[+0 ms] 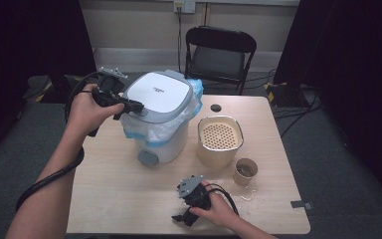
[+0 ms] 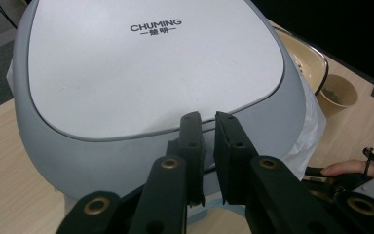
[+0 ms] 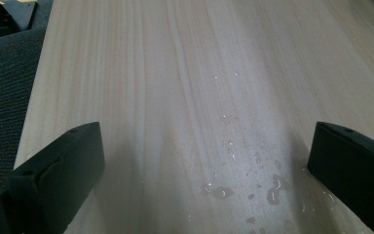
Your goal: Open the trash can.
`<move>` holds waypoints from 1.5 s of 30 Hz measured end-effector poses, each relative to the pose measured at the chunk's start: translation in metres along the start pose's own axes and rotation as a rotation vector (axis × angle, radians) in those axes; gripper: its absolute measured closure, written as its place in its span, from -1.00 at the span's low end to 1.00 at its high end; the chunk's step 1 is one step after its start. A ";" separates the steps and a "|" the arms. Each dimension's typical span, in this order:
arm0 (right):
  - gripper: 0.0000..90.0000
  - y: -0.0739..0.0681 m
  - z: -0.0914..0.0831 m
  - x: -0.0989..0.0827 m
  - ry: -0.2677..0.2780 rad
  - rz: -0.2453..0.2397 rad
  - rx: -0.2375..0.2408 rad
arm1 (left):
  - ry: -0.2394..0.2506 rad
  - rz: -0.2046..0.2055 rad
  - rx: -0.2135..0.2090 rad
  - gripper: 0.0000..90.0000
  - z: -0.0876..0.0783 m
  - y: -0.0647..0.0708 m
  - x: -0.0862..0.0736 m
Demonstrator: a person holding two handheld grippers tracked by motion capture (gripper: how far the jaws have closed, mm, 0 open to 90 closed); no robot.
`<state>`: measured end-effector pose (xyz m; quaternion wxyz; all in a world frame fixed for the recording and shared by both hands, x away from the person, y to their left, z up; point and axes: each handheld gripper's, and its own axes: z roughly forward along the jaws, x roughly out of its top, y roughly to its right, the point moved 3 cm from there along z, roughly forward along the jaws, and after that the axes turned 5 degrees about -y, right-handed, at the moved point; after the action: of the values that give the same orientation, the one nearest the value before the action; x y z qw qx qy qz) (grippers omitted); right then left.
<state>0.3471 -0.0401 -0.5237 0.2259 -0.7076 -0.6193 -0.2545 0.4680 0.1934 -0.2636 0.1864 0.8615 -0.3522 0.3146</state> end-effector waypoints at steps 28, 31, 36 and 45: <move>-1.00 0.000 0.000 0.000 0.000 -0.002 0.000 | 0.011 0.004 0.022 0.88 -0.002 -0.002 -0.004; -1.00 0.000 0.000 0.000 0.001 -0.002 -0.001 | 0.017 0.008 0.014 0.73 -0.006 -0.001 -0.006; -1.00 0.000 0.000 0.000 0.000 -0.001 -0.001 | 0.023 0.012 -0.008 0.44 -0.013 0.004 -0.013; -1.00 0.000 0.000 0.000 0.000 0.001 -0.001 | 0.009 0.039 -0.009 -0.05 -0.018 0.013 -0.029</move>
<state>0.3470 -0.0399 -0.5237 0.2256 -0.7081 -0.6187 -0.2547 0.4353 0.2088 -0.2684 0.1856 0.8523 -0.3694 0.3205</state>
